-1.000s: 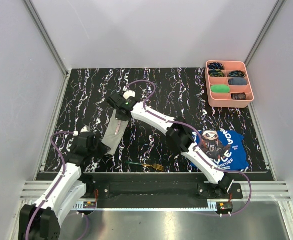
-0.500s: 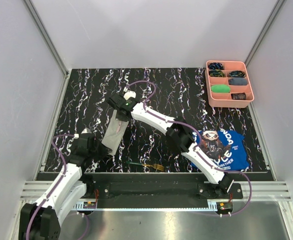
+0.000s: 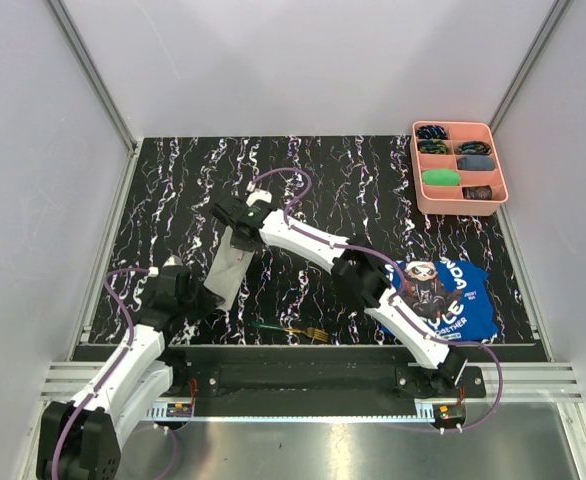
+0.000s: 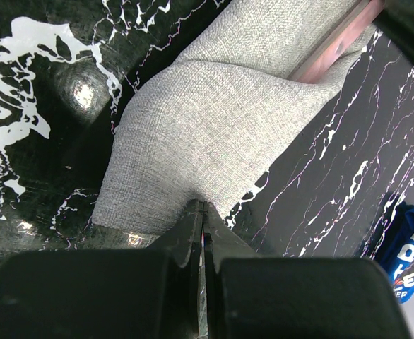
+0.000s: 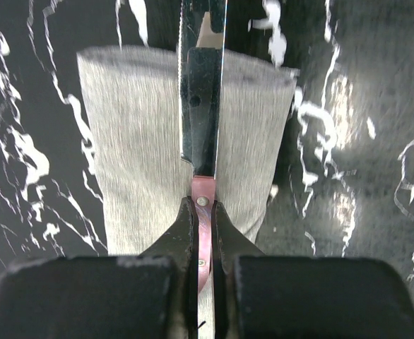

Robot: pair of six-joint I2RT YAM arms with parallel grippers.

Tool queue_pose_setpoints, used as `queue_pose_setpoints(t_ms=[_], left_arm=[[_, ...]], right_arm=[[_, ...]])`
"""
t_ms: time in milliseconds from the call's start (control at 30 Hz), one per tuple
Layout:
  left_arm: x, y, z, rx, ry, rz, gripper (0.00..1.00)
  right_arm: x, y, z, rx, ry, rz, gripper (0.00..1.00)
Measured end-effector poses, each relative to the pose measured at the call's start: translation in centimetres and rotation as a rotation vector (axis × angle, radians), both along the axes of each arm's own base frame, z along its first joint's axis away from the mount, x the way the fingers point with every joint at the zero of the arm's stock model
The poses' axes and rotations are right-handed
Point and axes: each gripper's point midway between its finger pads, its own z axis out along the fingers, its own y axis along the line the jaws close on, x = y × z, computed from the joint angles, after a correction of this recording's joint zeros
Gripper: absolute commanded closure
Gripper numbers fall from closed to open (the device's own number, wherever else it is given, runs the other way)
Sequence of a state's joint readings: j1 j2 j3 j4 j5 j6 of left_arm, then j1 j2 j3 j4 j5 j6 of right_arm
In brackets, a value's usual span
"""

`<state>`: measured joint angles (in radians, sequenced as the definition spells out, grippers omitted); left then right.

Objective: Fold the napkin into a case and place the utensils inside
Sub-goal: Insert the knife into the folded napkin.

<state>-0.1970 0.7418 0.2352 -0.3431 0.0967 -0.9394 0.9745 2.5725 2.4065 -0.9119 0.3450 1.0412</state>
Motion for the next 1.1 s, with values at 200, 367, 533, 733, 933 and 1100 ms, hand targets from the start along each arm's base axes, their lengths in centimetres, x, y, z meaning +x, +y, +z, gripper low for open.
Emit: queue_pose_setpoints(t_ms=[200, 367, 533, 733, 933, 1100], left_arm=[[0.0, 0.0, 0.0, 0.0, 0.0, 0.0, 1.0], [0.0, 0.0, 0.0, 0.0, 0.0, 0.0, 1.0], [0.0, 0.0, 0.0, 0.0, 0.0, 0.001, 1.0], [0.0, 0.0, 0.0, 0.001, 0.001, 0.001, 1.0], [0.0, 0.0, 0.0, 0.001, -0.001, 0.002, 1.0], [0.1, 0.1, 0.1, 0.001, -0.007, 0.003, 1.0]], right_arm=[[-1.5, 0.2, -0.5, 0.0, 0.033, 0.007, 1.0], [-2.2, 0.4, -0.7, 0.012, 0.059, 0.008, 1.0], [-3.1, 0.2, -0.9, 0.016, 0.088, 0.006, 1.0], [-4.2, 0.3, -1.2, 0.032, 0.121, 0.01, 0.68], [-4.3, 0.3, -1.1, 0.015, 0.11, 0.056, 0.49], [-3.6, -0.5, 0.3, -0.016, 0.074, 0.118, 0.44]])
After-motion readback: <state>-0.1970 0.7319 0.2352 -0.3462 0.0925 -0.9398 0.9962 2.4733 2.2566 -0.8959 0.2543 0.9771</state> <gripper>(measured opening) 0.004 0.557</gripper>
